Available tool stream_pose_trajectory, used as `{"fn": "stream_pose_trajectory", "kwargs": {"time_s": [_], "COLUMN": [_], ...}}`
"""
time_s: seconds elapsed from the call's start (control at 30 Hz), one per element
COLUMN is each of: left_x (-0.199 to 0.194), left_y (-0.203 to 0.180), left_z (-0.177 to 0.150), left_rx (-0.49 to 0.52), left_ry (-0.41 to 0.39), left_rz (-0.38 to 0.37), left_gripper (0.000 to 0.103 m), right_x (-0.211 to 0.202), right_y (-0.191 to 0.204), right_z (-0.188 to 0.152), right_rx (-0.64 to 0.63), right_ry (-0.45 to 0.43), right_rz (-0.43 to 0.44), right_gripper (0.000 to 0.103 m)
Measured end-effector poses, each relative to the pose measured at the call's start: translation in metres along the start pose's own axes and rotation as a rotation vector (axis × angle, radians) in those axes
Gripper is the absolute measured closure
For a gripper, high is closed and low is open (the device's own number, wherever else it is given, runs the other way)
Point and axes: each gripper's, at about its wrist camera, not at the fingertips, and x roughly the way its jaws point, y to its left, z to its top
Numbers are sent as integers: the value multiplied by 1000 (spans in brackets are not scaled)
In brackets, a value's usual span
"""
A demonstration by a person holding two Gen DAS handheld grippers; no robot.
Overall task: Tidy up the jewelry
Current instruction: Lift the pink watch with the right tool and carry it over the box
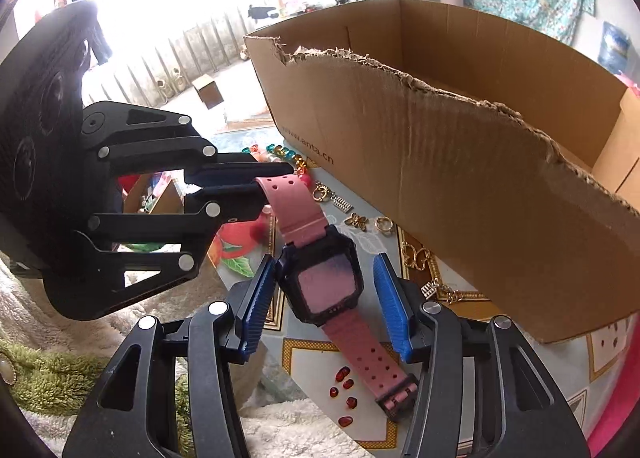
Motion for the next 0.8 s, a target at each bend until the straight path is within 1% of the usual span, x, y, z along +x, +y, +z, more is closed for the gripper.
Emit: {"fn": "stream_pose_trajectory", "kwargs": {"time_s": [0.07,0.23,0.33,0.47,0.5,0.57,0.63,0.7,0.8], "left_x": [0,0,0,-8,-12,-17,-26,-38,-53], "left_y": [5,21,24,17,17,18,18,19,25], "left_z": [5,17,23,35,37,45,51,55,61], "left_rx": [-56,-184,-214,-227,-229,-238,-250,-248,-265], "left_ry": [29,76,84,76,69,54,36,11,-18], "left_rz": [-42,-148,-183,-220,-230,-257,-286,-279,-269], "left_gripper": [98,98,98,98,98,98,98,98,98], "right_x": [-2,-2,-1,-2,-3,-9,-15,-23,-40], "right_y": [4,14,16,14,24,26,29,34,43], "right_z": [-11,-28,-36,-47,-48,-49,-51,-53,-58], "right_rx": [24,68,110,165,167,176,184,187,191], "right_ry": [-20,-95,-123,-161,-173,-198,-223,-245,-287], "right_rz": [-16,-114,-142,-143,-155,-174,-190,-203,-231], "right_gripper": [54,54,55,59,60,62,67,76,84]}}
